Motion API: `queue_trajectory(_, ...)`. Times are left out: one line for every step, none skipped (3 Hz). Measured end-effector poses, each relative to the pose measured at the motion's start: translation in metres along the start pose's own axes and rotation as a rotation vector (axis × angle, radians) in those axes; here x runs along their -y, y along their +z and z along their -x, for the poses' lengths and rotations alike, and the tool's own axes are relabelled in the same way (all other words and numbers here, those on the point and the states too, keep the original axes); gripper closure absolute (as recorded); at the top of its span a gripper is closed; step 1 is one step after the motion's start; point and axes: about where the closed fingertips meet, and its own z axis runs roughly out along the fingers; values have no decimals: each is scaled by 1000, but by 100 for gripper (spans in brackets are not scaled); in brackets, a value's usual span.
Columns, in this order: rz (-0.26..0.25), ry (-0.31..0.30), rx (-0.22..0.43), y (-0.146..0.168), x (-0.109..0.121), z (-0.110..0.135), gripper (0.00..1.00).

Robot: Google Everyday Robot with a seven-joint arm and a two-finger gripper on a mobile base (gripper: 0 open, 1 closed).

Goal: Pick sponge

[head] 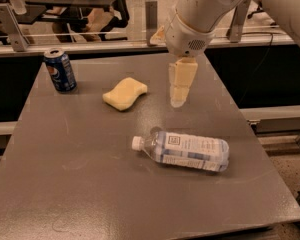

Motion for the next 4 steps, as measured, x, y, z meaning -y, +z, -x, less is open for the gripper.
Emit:
queue_trajectory(64,-113,23,27,21,19,0)
queue_trajectory(145,-212,27,58,31,38,0)
queue_trajectory(207,-295,24,84,29,57,0)
queue_trajectory(260,-350,1,110,22,67,0)
